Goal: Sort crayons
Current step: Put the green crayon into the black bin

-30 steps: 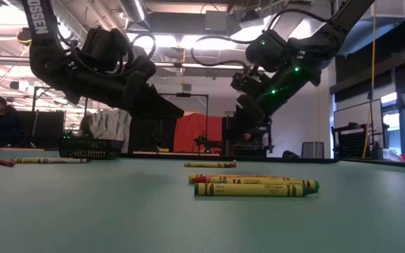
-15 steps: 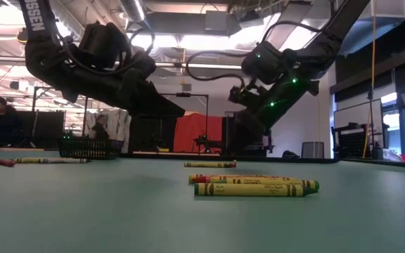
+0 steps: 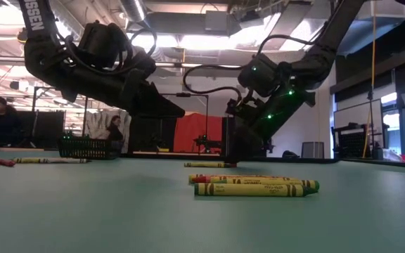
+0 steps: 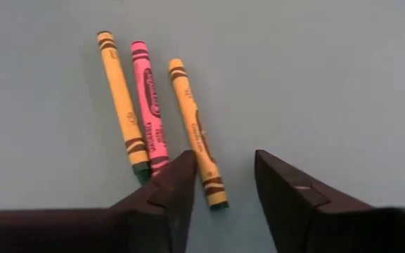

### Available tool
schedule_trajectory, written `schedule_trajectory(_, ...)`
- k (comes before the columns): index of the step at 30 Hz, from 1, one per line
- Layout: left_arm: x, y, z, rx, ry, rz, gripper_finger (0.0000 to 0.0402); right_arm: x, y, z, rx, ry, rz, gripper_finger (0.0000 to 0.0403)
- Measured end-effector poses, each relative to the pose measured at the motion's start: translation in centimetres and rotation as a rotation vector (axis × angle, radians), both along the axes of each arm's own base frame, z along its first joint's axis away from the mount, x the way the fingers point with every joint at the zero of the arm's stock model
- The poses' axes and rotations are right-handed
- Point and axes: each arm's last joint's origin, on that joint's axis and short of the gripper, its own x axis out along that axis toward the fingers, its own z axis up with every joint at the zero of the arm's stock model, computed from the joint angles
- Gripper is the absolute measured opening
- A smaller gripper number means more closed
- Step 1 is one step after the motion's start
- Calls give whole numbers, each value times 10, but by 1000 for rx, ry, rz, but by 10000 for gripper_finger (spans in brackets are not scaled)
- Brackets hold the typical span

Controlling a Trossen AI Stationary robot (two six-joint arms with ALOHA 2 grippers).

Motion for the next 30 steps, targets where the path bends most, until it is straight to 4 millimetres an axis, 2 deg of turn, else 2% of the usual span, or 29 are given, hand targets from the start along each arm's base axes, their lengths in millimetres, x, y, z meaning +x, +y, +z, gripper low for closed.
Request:
schedule_trajectory(6, 0, 0, 0, -1, 0, 1, 100, 0, -1, -3, 26, 2, 20, 76)
schedule_trajectory(14, 0, 0, 0, -2, 0, 2, 100, 0, -1, -3, 14, 6, 39, 12)
schedule_trajectory(22, 0, 0, -1, -31, 3, 3, 105, 1, -1, -2, -8, -8, 25, 16)
schedule_trajectory(30, -1, 0, -4, -38, 34, 3, 166, 2, 13, 7, -105, 12, -16, 8)
